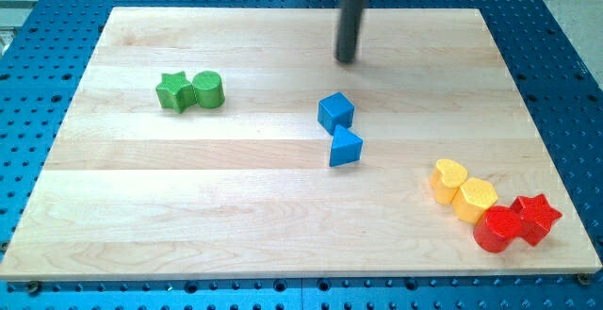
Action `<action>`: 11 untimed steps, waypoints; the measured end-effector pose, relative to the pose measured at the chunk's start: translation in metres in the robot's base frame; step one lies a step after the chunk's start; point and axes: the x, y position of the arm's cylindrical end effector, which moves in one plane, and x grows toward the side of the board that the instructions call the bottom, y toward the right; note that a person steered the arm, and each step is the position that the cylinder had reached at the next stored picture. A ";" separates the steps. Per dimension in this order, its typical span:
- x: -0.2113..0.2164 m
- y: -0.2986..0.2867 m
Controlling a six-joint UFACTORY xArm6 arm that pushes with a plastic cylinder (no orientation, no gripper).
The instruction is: Separate the green blocks
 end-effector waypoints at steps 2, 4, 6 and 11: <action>0.018 -0.261; 0.120 -0.194; 0.058 -0.061; 0.027 -0.039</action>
